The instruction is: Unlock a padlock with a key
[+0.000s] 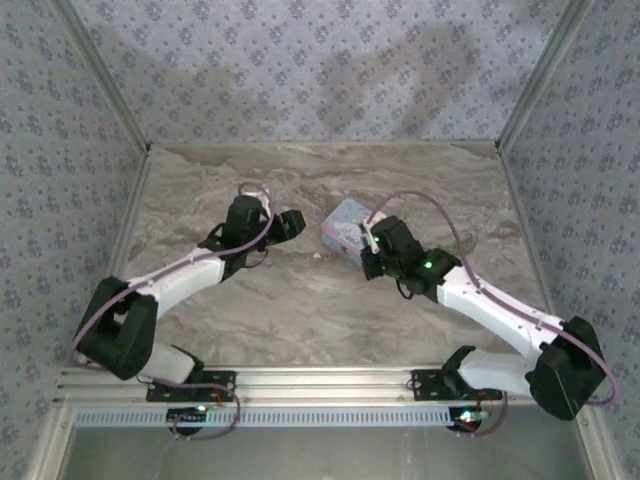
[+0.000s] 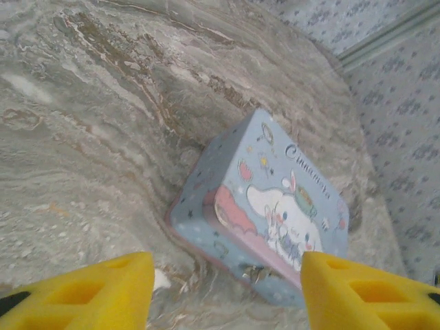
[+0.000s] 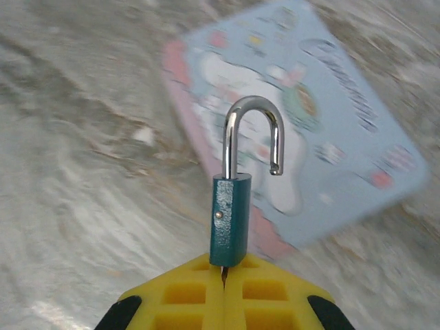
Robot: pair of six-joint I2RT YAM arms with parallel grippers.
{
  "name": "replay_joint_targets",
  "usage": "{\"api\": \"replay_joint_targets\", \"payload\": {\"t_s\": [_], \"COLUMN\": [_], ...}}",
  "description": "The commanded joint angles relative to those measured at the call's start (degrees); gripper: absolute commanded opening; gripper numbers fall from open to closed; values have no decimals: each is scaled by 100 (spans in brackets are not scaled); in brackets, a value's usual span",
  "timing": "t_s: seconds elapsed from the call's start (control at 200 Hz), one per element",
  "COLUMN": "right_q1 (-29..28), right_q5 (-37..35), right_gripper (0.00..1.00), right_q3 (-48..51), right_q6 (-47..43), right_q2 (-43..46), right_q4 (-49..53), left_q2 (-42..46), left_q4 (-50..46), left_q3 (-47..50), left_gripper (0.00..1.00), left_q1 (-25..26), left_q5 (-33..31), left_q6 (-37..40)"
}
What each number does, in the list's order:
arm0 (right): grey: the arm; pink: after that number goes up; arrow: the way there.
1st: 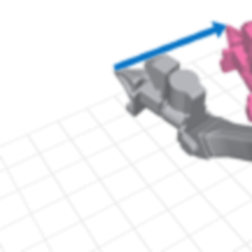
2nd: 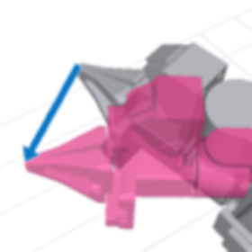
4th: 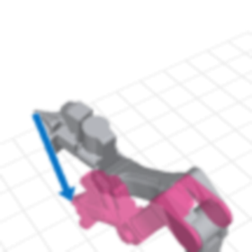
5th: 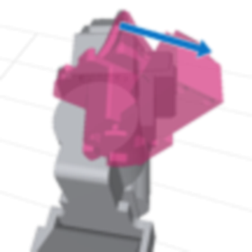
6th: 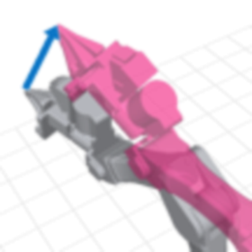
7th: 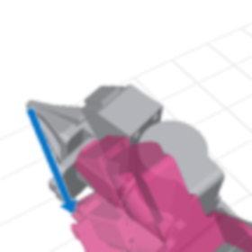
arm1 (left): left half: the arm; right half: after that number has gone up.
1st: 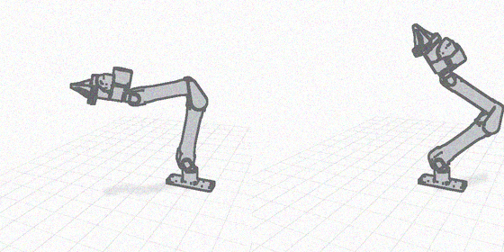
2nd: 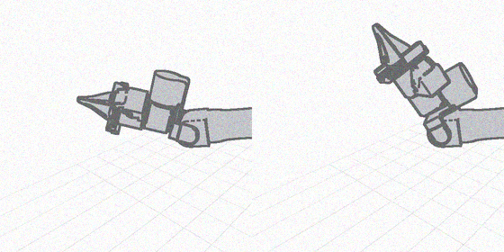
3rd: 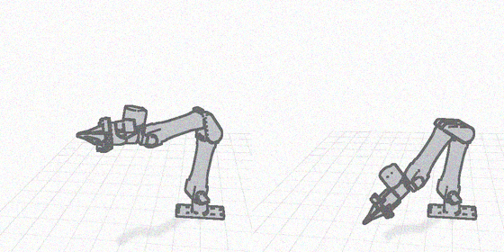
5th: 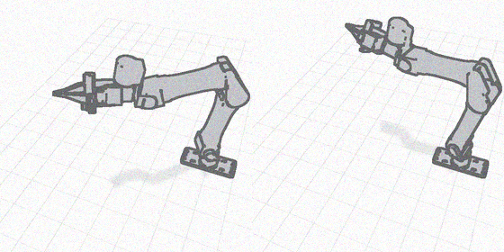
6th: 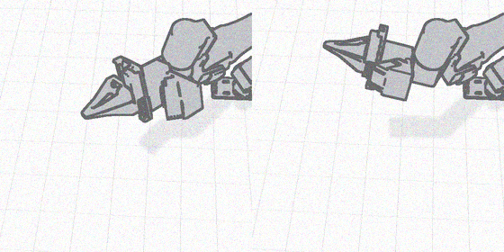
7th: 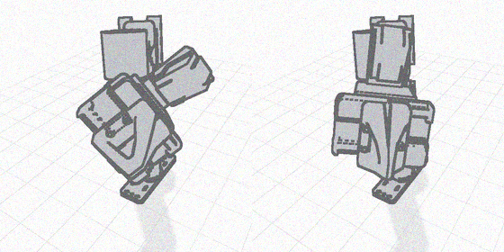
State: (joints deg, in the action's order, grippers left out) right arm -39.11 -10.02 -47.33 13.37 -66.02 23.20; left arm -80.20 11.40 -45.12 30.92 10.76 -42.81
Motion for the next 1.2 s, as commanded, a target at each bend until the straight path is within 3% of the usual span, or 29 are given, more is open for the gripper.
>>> {"api": "replay_joint_targets", "payload": {"t_s": [0.0,0.075,0.155,0.425,0.75,0.949,1.124,1.144,1.154,1.159,1.194], "right_q1": [455,959,1531,2476,2697,2714,2786,2790,2794,2794,2800], "right_q5": [-353,-216,-31,328,347,270,45,3,-17,-26,-136], "right_gripper": [0,0,0,0,0,34,52,67,90,95,100], "right_q3": [343,540,617,664,614,419,-25,-98,-133,-143,-275], "right_q6": [923,1276,1570,1858,2062,2137,2033,2005,1982,1971,1912], "right_q2": [310,494,459,-322,-1328,-1321,-884,-825,-796,-789,-738], "right_q4": [696,855,1096,1209,838,1029,1553,1595,1610,1614,1670], "left_q2": [386,582,765,1088,1295,1374,1420,1435,1441,1444,1457], "left_q4": [-584,-758,-788,-1014,-1249,-1402,-2003,-2101,-2160,-2182,-2371], "left_q3": [162,272,443,644,657,629,307,252,222,205,107], "left_gripper": [63,67,97,98,98,98,98,98,98,98,98], "left_q1": [145,219,290,352,337,319,165,134,116,108,42], "left_q5": [-465,-628,-762,-1010,-1178,-1318,-1498,-1530,-1548,-1563,-1688], "left_q6": [414,465,471,461,538,555,605,623,635,638,648]}}
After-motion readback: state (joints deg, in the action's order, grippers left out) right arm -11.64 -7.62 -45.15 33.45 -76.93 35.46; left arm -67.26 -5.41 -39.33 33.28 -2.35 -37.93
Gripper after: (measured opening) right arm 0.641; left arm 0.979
